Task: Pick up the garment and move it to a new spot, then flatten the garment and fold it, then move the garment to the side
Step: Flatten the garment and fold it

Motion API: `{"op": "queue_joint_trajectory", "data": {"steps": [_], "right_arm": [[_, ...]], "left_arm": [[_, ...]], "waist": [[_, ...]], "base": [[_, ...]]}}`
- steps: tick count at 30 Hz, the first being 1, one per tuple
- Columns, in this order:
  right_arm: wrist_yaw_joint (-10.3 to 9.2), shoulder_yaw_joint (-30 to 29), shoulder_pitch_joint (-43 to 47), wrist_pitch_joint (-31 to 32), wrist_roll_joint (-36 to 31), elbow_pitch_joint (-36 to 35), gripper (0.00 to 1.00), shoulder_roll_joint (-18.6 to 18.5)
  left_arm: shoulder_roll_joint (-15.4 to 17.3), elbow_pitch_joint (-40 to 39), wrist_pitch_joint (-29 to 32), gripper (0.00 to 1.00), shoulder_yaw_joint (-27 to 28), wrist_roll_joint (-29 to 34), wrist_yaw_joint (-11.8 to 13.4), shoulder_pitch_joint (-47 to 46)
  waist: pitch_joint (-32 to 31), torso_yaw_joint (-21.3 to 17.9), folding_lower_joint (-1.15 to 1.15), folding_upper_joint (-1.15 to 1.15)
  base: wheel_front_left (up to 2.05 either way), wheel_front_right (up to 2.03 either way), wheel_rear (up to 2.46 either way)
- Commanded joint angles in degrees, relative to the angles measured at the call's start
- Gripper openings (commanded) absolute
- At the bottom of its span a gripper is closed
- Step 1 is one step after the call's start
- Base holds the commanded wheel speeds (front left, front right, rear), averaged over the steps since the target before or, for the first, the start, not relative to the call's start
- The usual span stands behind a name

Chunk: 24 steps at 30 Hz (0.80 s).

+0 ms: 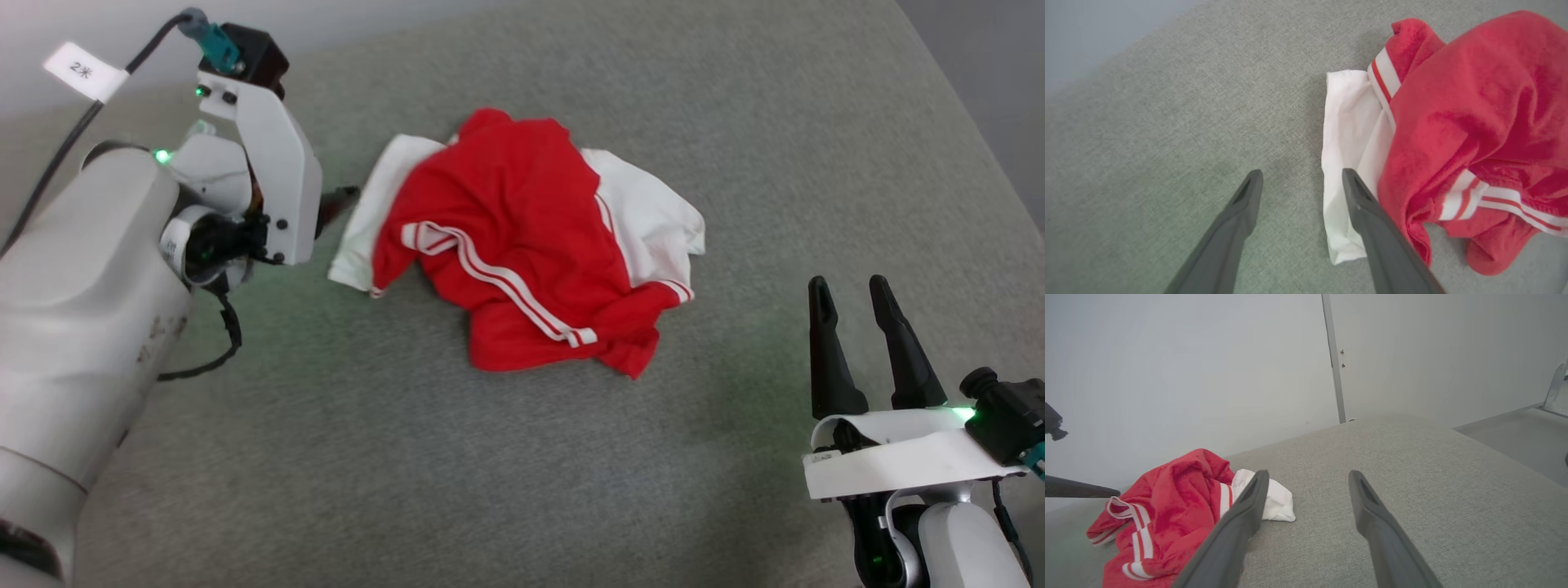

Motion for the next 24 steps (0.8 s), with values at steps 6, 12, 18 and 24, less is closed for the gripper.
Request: {"op": "queue_joint_trajectory", "data": {"steps": [6,12,18,24], "right_arm": [[0.01,0.0,-1.1,-0.3,0.6,0.0,1.0,0.2],[0.01,0.5,-1.2,-0.3,0.8,-0.1,1.0,0.2],[0.0,0.3,-0.9,-0.3,1.1,-0.4,1.0,0.2],[0.0,-0.7,-0.4,-0.3,-0.4,-0.2,1.0,0.2]], "left_arm": [[-0.3,0.9,1.2,1.0,-2.8,-4.1,-0.1,-0.9],[0.3,0.9,2.4,1.0,-6.7,-5.9,-0.1,-1.0],[-0.6,0.2,1.1,0.0,-8.3,-9.4,-0.1,-0.7],[-0.5,-0.8,-3.6,0.0,-8.2,-12.9,-0.1,-0.3]], "waist": [[2.5,-2.4,0.0,0.0],[2.4,-2.4,0.0,0.0],[2.9,-1.7,0.0,0.0],[1.1,1.7,0.0,0.0]], "base": [[0.0,0.0,0.0],[0.0,0.0,0.0],[0.0,0.0,0.0],[0.0,0.0,0.0]]}}
